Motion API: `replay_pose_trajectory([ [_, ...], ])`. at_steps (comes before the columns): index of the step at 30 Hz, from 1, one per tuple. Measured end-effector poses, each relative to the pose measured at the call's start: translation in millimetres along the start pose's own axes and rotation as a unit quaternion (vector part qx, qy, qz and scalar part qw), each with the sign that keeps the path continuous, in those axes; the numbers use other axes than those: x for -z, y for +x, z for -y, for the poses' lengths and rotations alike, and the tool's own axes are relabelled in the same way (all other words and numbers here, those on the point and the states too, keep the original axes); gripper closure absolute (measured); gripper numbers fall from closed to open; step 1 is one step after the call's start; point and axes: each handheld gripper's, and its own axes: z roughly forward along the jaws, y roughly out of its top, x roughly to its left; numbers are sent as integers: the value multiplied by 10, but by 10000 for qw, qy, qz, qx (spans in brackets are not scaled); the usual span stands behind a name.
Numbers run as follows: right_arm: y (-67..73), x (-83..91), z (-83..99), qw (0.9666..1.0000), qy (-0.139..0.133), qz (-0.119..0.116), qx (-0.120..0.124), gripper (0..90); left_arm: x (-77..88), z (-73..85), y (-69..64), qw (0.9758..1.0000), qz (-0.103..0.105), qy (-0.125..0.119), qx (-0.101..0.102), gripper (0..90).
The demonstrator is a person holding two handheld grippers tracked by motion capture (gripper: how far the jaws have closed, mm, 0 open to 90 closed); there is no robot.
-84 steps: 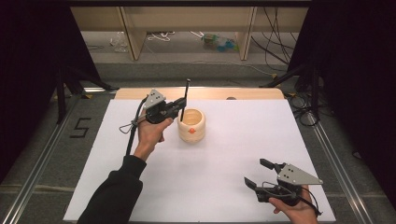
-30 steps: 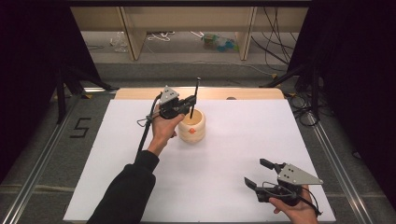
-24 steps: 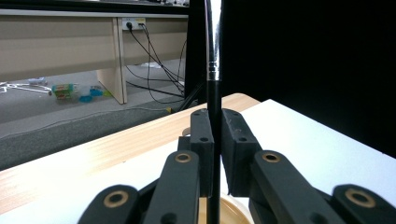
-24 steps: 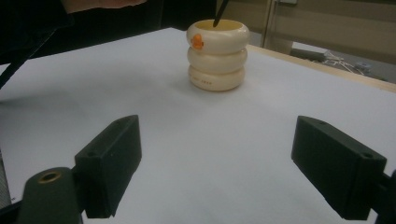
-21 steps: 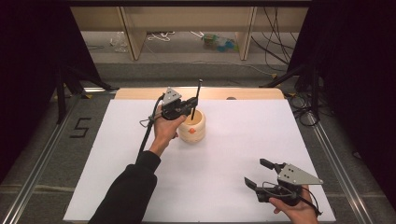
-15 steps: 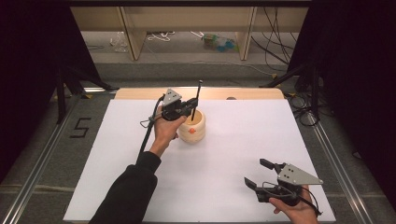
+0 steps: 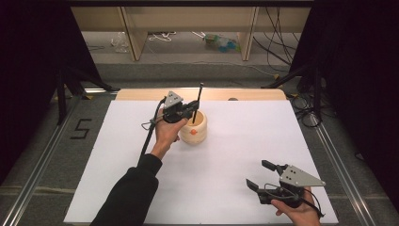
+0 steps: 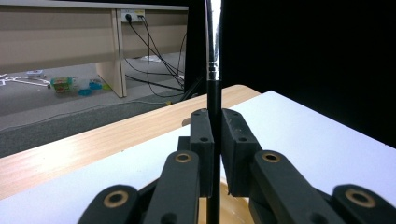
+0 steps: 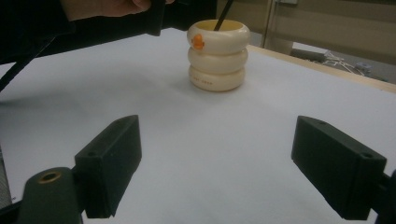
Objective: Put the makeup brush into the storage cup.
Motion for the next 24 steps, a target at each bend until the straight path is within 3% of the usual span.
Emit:
replay_pose_trajectory([
  [2, -1, 1, 0, 10000, 17, 18, 13, 173, 1, 5, 2, 10000, 0, 13, -1, 835],
  [3, -1, 32, -11, 9998, 199, 60, 31, 172, 5, 14, 9, 10000, -8, 24, -17, 835],
  [7, -1, -1, 1, 10000, 5, 9, 13, 172, 7, 32, 12, 10000, -25, 30, 17, 835],
  [8, -2, 31, -10, 9998, 199, 61, 34, 172, 8, 37, 15, 10000, -28, 42, 12, 835],
  [9, -1, -2, 1, 10000, 5, 9, 12, 172, 7, 41, 17, 10000, -29, 44, 10, 835],
  [16, 0, -5, 2, 10000, 5, 7, 23, 173, 11, 55, 20, 10000, -39, 47, -16, 835],
  [18, -1, -5, 3, 10000, 6, 5, 20, 173, 12, 75, 17, 9999, -36, 37, 101, 835],
  [24, 3, -5, 3, 10000, 26, -15, -6, 174, 22, 106, 49, 9999, -54, 67, 104, 835],
])
